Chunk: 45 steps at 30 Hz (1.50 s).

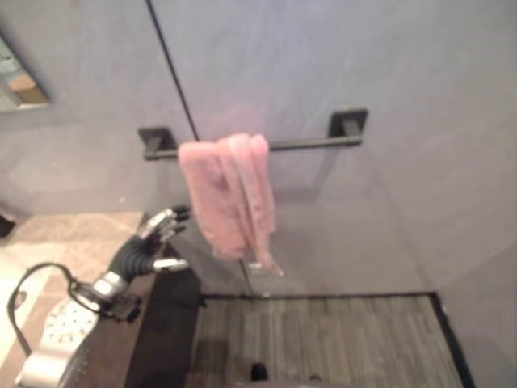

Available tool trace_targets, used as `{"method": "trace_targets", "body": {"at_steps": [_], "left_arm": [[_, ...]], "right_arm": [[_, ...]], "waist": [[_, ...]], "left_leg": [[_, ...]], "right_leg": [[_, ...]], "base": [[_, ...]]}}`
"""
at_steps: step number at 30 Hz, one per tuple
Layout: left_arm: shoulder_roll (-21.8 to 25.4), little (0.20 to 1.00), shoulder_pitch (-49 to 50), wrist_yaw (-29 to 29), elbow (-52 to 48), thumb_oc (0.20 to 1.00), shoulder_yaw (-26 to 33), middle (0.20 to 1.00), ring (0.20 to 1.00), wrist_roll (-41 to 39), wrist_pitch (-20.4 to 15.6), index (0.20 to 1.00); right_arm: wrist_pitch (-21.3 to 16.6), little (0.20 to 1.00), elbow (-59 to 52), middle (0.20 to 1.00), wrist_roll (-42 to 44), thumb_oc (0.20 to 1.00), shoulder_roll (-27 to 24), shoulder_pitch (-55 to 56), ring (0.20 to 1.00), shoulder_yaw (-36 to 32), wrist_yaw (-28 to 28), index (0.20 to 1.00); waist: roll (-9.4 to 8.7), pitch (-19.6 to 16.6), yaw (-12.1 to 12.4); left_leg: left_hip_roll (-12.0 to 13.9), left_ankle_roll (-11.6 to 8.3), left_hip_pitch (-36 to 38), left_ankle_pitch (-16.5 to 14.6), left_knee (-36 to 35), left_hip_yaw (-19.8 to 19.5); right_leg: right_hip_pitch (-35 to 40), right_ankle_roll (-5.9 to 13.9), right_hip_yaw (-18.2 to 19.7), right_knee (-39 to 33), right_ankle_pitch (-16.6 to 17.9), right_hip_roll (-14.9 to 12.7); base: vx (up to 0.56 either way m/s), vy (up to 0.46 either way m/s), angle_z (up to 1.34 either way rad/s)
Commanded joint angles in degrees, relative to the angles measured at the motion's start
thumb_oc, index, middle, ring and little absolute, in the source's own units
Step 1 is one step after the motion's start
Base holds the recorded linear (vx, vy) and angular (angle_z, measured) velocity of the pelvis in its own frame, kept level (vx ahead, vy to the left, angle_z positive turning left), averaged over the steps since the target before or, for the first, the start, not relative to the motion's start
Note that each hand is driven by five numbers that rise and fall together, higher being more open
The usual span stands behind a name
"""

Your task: Put brush and paste in cup on sink, flatten towel.

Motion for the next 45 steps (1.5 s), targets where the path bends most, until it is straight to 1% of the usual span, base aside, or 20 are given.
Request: {"method": "trace_targets", "body": {"at_steps": [1,7,10,15,22,29,34,38,45], "left_arm": [[-1.7,1.0,-5.0,0.4,-2.0,1.0,1.9,1.0,1.0,-1.8,-3.4,1.0],[-2.3,1.0,-7.6,0.6,-1.5,1.0,-1.2,1.0,1.0,-1.2,-3.4,1.0],[-2.4,1.0,-7.7,0.5,-1.4,1.0,-1.4,1.0,1.0,-1.2,-3.3,1.0],[-3.6,1.0,-9.5,0.2,-1.4,1.0,-3.4,1.0,1.0,-2.1,-3.2,1.0],[-3.5,1.0,-11.2,0.7,-2.0,1.0,-4.7,1.0,1.0,-1.5,-3.3,1.0],[-3.3,1.0,-12.4,1.2,-3.3,1.0,-4.6,1.0,1.0,-1.9,-3.4,1.0],[-2.2,1.0,-11.8,1.4,-5.2,1.0,-2.8,1.0,1.0,-1.3,-3.7,1.0],[-1.5,1.0,-10.3,1.0,-7.5,1.0,-0.8,1.0,1.0,-2.5,-3.8,1.0],[-1.8,1.0,-10.8,1.1,-7.7,1.0,-1.6,1.0,1.0,-2.8,-3.7,1.0]], "right_arm": [[-0.4,1.0,1.5,1.0,2.5,1.0,0.1,-2.7,1.0,1.8,0.2,1.0],[-0.3,1.0,1.6,1.0,2.9,1.0,0.1,-2.0,1.0,1.6,0.2,1.0],[-0.2,1.0,1.7,1.0,2.9,1.0,0.2,-2.1,1.0,1.6,0.2,1.0],[-0.4,1.0,1.8,1.0,3.1,1.0,0.6,-1.8,1.0,1.9,0.4,1.0],[-0.5,1.0,1.5,1.0,3.4,1.0,0.8,-2.1,1.0,2.7,0.5,1.0],[-0.4,1.0,1.9,1.0,3.8,1.0,0.9,-2.7,1.0,2.7,0.2,1.0],[-0.3,1.0,2.4,1.0,4.0,1.0,1.2,-2.6,1.0,2.6,0.4,1.0],[-0.4,1.0,2.7,1.0,3.8,1.0,1.4,-2.5,1.0,2.8,0.8,1.0],[-0.5,1.0,3.0,1.0,4.2,1.0,1.7,-2.9,1.0,2.9,0.7,1.0]], "waist": [[-1.58,0.9,-2.0],[-1.35,1.2,-3.0],[-1.28,1.2,-3.0],[-1.29,1.3,-3.7],[-1.5,1.4,-4.1],[-1.77,1.4,-4.2],[-1.94,1.4,-4.1],[-2.11,1.2,-3.7],[-2.27,1.3,-3.7]], "left_leg": [[2.3,-1.5,1.6,-6.4,1.0,1.2],[2.2,-1.52,1.1,-6.5,1.0,1.6],[2.2,-1.51,1.0,-6.5,1.0,1.7],[2.4,-1.57,0.6,-6.7,1.0,2.4],[2.6,-1.58,0.5,-6.8,1.0,2.9],[2.8,-1.63,0.8,-6.9,1.0,3.3],[2.9,-1.67,1.1,-7.1,1.0,3.4],[3.0,-1.71,1.4,-7.3,1.0,3.4],[3.0,-1.71,1.6,-7.3,1.0,3.2]], "right_leg": [[-1.0,-0.53,-1.4,0.3,-3.1,-0.4],[-2.0,-0.43,-0.5,0.3,-2.8,-0.3],[-2.1,-0.39,-0.4,0.3,-2.8,-0.3],[-3.0,-0.39,0.5,0.3,-2.5,-0.2],[-3.4,-0.43,1.3,0.3,-2.4,0.0],[-3.4,-0.49,1.5,0.3,-2.5,0.2],[-3.2,-0.54,1.7,0.3,-2.5,0.3],[-2.9,-0.62,1.8,0.3,-2.6,0.4],[-2.6,-0.7,1.6,0.3,-2.8,0.4]], "base": [[0.01,-0.014,-0.03],[0.0,-0.003,-0.03],[0.01,-0.005,-0.11],[0.01,-0.011,-0.03],[0.01,-0.009,-0.09],[0.01,-0.005,-0.02],[0.0,0.0,0.0],[0.0,0.0,0.0],[0.0,0.0,0.0]]}}
